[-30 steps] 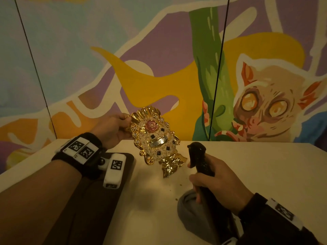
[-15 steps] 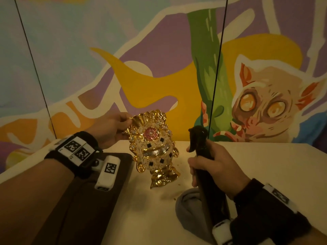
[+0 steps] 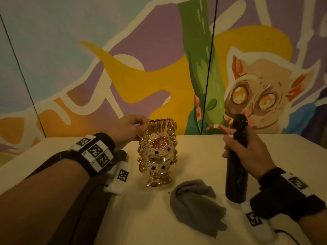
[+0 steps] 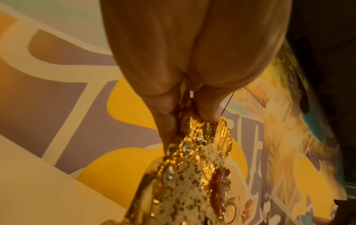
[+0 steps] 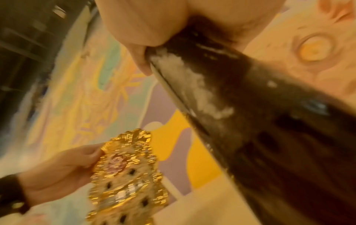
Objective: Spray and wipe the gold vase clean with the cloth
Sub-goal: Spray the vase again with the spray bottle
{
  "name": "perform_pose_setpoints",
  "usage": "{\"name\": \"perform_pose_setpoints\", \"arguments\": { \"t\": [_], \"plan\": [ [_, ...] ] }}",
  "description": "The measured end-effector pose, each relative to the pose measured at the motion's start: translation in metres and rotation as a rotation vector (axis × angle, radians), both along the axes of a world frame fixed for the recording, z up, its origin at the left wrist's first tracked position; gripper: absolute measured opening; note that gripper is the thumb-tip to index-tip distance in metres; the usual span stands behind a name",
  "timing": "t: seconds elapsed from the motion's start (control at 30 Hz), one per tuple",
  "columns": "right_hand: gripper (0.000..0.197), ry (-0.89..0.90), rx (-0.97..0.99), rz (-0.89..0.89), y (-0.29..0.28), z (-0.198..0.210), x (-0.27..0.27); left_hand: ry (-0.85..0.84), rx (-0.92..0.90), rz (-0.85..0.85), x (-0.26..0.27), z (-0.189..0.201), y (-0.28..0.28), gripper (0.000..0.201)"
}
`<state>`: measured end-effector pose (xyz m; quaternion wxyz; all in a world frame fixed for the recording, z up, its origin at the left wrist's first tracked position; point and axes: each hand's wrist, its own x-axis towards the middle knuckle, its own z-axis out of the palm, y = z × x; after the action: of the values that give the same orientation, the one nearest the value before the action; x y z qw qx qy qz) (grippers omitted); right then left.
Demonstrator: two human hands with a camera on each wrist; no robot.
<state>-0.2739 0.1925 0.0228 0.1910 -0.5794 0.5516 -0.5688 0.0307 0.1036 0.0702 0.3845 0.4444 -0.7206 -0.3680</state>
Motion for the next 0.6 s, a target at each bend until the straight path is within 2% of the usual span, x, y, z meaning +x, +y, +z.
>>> {"name": "perform_pose_setpoints", "arguments": {
  "t": [0.13, 0.27, 0.4, 0.53, 0.6],
  "plan": [
    [0.038, 0.041, 0.024, -0.15, -0.001, -0.022, -0.033, -0.018, 0.001, -0.013, -0.013, -0.012, -0.003, 0.02],
    [0.045, -0.007, 0.034, -0.205, -0.003, -0.039, -0.046, 0.005, 0.002, -0.032, -0.021, -0.014, -0.006, 0.018],
    [0.046, -0.045, 0.037, -0.219, -0.005, -0.046, -0.052, 0.018, -0.011, -0.058, -0.022, -0.017, -0.011, 0.021],
    [0.05, 0.006, 0.058, -0.177, -0.004, -0.046, -0.054, 0.046, -0.013, -0.075, -0.017, -0.021, -0.015, 0.023],
    [0.045, 0.013, 0.078, -0.155, -0.001, -0.046, -0.056, 0.05, -0.013, -0.082, -0.014, -0.023, -0.017, 0.024]
  ]
}}
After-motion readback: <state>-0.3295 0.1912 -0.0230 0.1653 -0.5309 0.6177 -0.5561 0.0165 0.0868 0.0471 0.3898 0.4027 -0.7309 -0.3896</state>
